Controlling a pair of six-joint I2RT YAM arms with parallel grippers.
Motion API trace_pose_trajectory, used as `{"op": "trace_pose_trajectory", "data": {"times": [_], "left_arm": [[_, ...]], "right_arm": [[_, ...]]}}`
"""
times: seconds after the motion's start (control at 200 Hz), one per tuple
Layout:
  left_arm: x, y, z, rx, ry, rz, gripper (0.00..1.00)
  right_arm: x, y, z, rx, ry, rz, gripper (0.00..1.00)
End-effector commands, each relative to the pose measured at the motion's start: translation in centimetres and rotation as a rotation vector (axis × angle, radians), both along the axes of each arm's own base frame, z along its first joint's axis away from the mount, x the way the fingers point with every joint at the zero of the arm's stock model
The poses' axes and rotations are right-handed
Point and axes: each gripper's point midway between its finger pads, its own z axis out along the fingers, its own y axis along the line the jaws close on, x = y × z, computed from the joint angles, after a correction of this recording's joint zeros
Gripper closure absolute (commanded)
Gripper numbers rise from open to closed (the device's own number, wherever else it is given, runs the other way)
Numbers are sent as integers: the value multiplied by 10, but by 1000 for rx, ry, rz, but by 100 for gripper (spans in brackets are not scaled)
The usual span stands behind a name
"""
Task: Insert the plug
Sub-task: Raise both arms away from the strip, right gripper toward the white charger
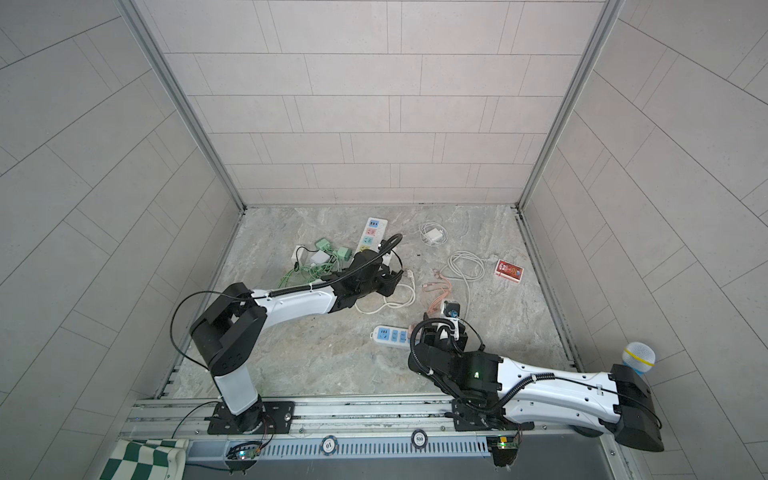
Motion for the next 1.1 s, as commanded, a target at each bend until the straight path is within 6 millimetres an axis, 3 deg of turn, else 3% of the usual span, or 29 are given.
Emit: {"op": "trace_pose_trajectory", "data": {"times": [0.0, 0.645, 1.096], "left_arm": [[4, 9, 18, -16, -45, 18, 48], [25, 44, 27, -34, -53, 100, 48], [68, 48, 51, -19, -90, 104, 47]], "right_arm": [[4, 6, 9, 8, -14, -3, 38], [37, 18, -6, 2, 95, 25, 39], [82, -5, 3, 39, 159, -32, 39]]}}
